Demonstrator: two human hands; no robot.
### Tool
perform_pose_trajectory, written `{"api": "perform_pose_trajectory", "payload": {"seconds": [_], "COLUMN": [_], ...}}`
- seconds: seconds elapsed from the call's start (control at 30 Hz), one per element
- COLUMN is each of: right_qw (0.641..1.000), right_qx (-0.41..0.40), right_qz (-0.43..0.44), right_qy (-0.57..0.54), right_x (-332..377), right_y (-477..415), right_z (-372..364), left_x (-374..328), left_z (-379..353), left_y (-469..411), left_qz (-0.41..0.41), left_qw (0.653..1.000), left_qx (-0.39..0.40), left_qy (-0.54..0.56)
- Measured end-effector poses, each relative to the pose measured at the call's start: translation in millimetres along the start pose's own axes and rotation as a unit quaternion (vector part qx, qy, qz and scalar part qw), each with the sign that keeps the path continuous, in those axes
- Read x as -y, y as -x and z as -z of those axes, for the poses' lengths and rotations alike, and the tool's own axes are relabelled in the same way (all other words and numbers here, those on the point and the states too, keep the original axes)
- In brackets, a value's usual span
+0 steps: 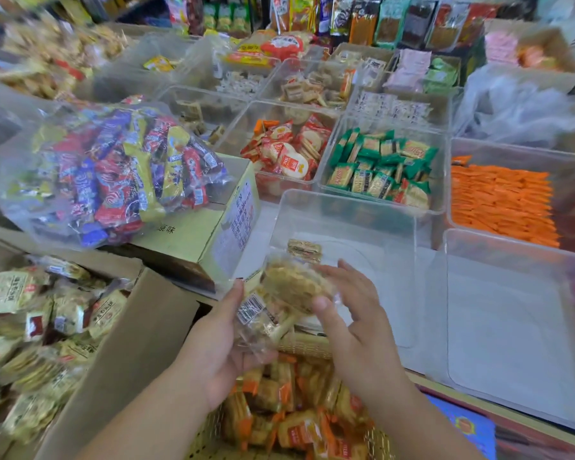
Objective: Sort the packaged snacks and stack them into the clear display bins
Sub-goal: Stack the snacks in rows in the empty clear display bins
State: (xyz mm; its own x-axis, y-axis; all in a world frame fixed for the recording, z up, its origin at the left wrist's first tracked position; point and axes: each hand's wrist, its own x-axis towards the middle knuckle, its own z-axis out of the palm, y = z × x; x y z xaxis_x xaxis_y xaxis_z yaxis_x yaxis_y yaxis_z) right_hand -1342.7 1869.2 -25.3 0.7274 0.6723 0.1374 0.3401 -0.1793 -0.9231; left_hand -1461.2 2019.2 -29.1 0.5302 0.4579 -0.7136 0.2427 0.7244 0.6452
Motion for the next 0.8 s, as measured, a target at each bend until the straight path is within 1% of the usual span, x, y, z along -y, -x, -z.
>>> {"api": "perform_pose_trajectory", "payload": {"seconds": [0.03,0.07,0.1,0.13,0.2,0.33,0.4,0.5,0.53,0.57,0.6,0.67,0.7,0.73,0.8], "right_qw": [0.995,0.980,0.960,0.943,0.931,0.918,0.916,0.917,0.919,0.928,0.945,0.981,0.992,0.998,0.993], "right_qx": [-0.033,-0.050,-0.053,-0.047,-0.011,0.025,0.016,-0.037,-0.053,-0.056,-0.047,-0.008,0.016,0.041,0.067], "right_qz": [-0.057,-0.115,-0.167,-0.205,-0.246,-0.274,-0.273,-0.272,-0.269,-0.255,-0.228,-0.138,-0.083,-0.030,0.047], "right_qy": [-0.070,-0.152,-0.219,-0.258,-0.269,-0.287,-0.294,-0.289,-0.285,-0.266,-0.229,-0.135,-0.089,-0.033,0.090], "right_x": [3.7,4.4,3.3,3.2,3.6,-1.8,-2.6,-2.9,-3.9,-4.9,-5.3,-8.4,-11.1,-13.8,-19.3], "right_y": [0.4,-0.3,-1.6,-3.3,-4.3,-1.1,1.0,2.4,2.7,3.9,5.2,10.5,13.2,14.7,13.5], "right_z": [1.5,3.2,5.6,8.1,10.8,7.0,3.9,0.3,1.0,2.2,3.8,6.5,7.8,8.9,10.1], "left_x": [0.6,1.0,1.4,1.5,1.8,3.2,3.6,2.9,3.0,3.2,3.6,3.7,2.9,1.8,-1.2], "left_z": [-1.8,-3.0,-3.5,-4.5,-6.5,-12.4,-13.2,-12.4,-12.8,-13.4,-14.6,-17.1,-18.7,-20.6,-24.7], "left_y": [1.0,1.9,3.2,4.6,8.0,16.8,17.8,15.3,13.9,11.9,9.6,4.0,0.7,-2.6,-9.2], "left_qz": [-0.016,-0.035,-0.052,-0.066,-0.079,-0.084,-0.081,-0.072,-0.069,-0.067,-0.068,-0.078,-0.083,-0.084,-0.079], "left_qw": [1.000,0.999,0.998,0.996,0.994,0.990,0.988,0.990,0.991,0.992,0.993,0.993,0.993,0.993,0.995], "left_qx": [-0.008,-0.012,-0.016,-0.019,-0.010,0.030,0.042,0.038,0.036,0.031,0.024,0.004,-0.005,-0.009,-0.009], "left_qy": [-0.014,-0.025,-0.037,-0.049,-0.072,-0.113,-0.121,-0.116,-0.110,-0.102,-0.095,-0.087,-0.083,-0.078,-0.065]}}
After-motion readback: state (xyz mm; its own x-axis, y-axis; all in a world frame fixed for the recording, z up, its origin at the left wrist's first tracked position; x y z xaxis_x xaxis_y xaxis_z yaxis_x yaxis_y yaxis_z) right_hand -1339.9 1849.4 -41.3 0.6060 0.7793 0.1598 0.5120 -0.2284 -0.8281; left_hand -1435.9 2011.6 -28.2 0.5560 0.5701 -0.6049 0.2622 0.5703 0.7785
